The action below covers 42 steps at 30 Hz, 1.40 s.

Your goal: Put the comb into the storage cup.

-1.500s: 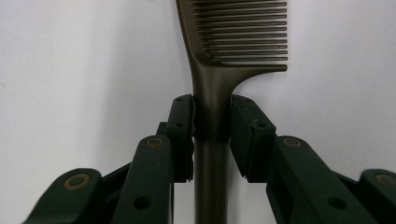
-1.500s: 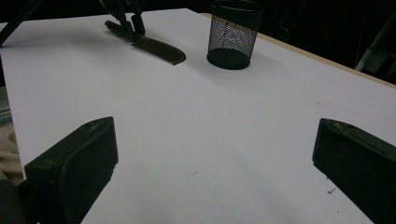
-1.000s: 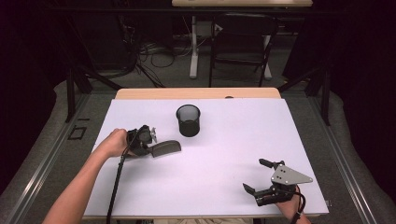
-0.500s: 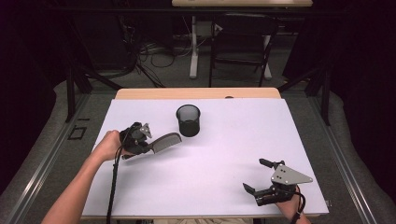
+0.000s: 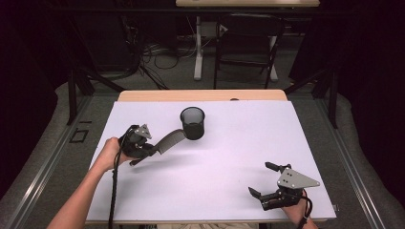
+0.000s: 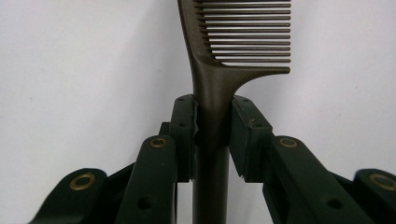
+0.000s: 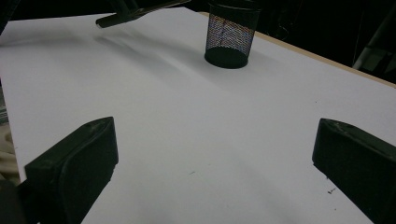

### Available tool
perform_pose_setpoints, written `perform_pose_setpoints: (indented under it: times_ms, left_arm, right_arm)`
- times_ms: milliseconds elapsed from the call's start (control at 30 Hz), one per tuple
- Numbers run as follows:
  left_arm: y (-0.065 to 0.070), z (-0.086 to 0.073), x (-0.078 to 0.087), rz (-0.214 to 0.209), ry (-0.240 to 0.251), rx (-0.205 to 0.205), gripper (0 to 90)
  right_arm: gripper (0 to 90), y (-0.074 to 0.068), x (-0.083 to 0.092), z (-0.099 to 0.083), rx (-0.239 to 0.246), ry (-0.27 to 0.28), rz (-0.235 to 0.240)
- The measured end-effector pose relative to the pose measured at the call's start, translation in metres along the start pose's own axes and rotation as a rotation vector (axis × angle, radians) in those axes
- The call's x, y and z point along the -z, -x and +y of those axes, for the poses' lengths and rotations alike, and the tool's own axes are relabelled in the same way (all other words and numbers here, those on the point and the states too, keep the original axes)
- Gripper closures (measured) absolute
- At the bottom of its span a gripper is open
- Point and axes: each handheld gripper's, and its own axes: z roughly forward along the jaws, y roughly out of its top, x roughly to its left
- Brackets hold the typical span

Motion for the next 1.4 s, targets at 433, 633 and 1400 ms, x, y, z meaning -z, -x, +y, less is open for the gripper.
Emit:
perform_pose_setpoints:
  times_ms: [433, 633, 1400]
  left_arm:
    - [0.013, -0.01, -0.002, 0.054, 0.115, 0.085, 72.3]
    - [0.018, -0.017, -0.003, 0.08, 0.175, 0.12, 72.3]
    - [0.03, -0.027, 0.002, 0.197, 0.354, 0.215, 72.4]
  right_arm:
    - [0.0, 0.0, 0.0, 0.0, 0.001, -0.002, 0.0]
    - [0.0, 0.0, 0.0, 0.0, -0.001, -0.001, -0.002]
    - [0.0, 0.001, 0.001, -0.001, -0.002, -0.001, -0.006]
